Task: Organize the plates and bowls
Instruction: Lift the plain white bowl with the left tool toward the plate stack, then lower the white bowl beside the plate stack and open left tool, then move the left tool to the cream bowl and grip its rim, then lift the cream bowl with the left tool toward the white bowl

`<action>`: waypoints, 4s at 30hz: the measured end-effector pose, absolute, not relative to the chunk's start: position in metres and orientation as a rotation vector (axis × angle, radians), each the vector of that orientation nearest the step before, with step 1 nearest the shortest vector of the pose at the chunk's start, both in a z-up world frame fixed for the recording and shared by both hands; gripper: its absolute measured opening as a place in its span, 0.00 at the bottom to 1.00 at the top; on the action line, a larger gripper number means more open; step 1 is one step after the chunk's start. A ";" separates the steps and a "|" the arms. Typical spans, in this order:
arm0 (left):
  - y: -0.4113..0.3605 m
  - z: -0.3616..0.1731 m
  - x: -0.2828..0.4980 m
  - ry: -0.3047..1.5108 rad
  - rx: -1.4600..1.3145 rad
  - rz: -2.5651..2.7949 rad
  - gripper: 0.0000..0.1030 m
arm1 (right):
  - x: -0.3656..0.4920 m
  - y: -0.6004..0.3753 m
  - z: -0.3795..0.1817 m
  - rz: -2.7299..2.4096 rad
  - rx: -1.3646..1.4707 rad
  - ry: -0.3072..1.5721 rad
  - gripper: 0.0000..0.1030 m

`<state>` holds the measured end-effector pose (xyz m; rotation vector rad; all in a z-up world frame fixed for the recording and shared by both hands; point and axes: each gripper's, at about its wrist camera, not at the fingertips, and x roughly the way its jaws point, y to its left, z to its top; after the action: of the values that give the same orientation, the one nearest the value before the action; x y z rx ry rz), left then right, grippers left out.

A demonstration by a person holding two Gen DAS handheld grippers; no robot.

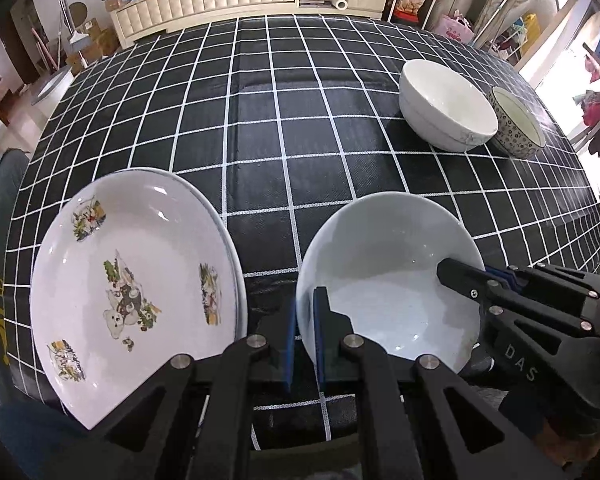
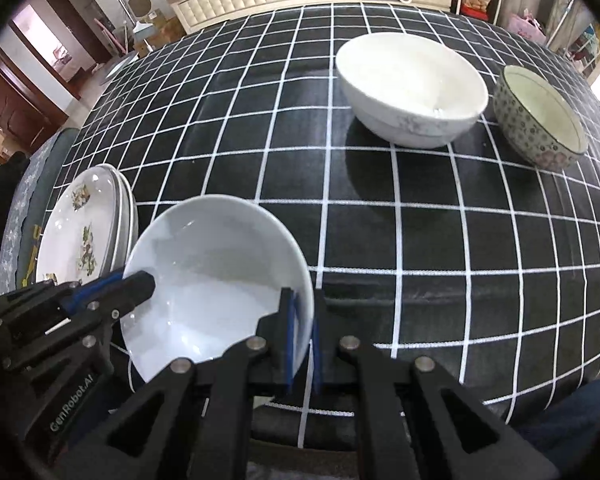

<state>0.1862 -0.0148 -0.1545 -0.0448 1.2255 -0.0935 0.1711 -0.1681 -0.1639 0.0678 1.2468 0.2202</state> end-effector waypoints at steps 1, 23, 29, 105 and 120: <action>-0.014 -0.154 0.186 1.225 -0.045 -0.094 0.07 | 0.171 -0.168 -0.164 0.217 0.064 1.242 0.10; -0.021 -0.083 0.188 1.045 -0.027 -0.109 0.51 | 0.163 -0.200 -0.095 0.160 0.062 1.084 0.60; -0.032 -0.058 0.200 0.991 -0.020 -0.135 0.52 | 0.171 -0.219 -0.064 0.131 0.066 1.018 0.60; -0.100 -0.141 0.352 1.178 0.035 -0.253 0.07 | 0.297 -0.277 -0.141 0.144 0.086 1.151 0.10; -0.091 -0.088 0.311 1.104 0.013 -0.225 0.07 | 0.264 -0.266 -0.087 0.169 0.126 1.067 0.10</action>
<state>0.3114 -0.0908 -0.0880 0.0135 1.1036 -0.2248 0.2642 -0.2657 -0.0872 0.1256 1.0668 0.1693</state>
